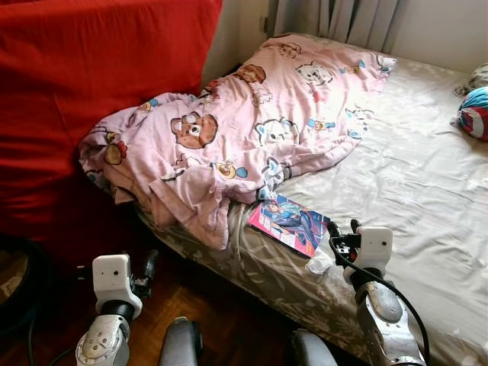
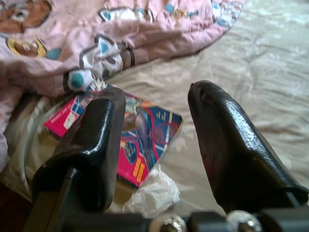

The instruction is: Clean up the room

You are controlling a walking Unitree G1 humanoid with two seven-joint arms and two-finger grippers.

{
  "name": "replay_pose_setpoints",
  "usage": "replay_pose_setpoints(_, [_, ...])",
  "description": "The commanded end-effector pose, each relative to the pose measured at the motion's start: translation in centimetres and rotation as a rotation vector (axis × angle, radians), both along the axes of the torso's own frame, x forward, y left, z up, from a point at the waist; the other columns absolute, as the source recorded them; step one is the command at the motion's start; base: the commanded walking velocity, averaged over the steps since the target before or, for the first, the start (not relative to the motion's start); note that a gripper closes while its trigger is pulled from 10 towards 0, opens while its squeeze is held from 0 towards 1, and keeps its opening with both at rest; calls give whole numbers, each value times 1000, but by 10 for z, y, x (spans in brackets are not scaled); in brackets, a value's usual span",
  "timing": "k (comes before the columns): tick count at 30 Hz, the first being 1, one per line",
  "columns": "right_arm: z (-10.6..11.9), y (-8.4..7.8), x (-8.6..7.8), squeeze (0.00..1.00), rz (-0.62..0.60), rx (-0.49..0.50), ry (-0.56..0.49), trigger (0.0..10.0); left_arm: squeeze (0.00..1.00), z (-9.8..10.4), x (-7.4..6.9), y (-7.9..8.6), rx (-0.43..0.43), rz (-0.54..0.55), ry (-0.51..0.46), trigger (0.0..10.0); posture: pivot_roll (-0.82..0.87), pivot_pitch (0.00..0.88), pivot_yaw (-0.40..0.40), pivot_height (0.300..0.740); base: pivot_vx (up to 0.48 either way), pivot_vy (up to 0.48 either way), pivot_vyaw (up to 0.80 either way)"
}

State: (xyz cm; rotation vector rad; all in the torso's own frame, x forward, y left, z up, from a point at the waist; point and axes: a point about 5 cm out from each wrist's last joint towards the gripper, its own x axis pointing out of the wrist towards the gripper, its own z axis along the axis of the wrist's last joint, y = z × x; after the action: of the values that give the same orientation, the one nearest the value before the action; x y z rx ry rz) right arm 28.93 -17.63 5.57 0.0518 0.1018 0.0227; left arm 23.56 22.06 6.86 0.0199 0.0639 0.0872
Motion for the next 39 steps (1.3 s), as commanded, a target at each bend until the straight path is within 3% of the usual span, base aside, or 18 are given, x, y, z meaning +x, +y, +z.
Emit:
replay_pose_setpoints(1, [-6,0,-4,0,-1,0,22,10000,0,-2,-4,0,-11,8,15,10000,14,172,-24,594,0,0,0])
replay_pose_setpoints(6, [-7,5,-9,0,24,0,8,10000,0,-1,-6,-1,-4,-9,16,10000,15,146,-25,594,0,0,0])
replay_pose_setpoints(10, [-5,1,-7,0,-10,12,9,10000,0,-1,-7,1,-8,14,19,10000,17,186,-27,594,0,0,0])
replay_pose_setpoints(19, [-6,5,-6,0,19,19,13,10000,0,-3,-11,0,-11,17,30,10000,21,187,-27,594,0,0,0])
replay_pose_setpoints(39, [-2,11,3,0,100,-12,8,10000,0,3,0,-2,-11,11,8,10000,30,202,-44,594,75,0,0])
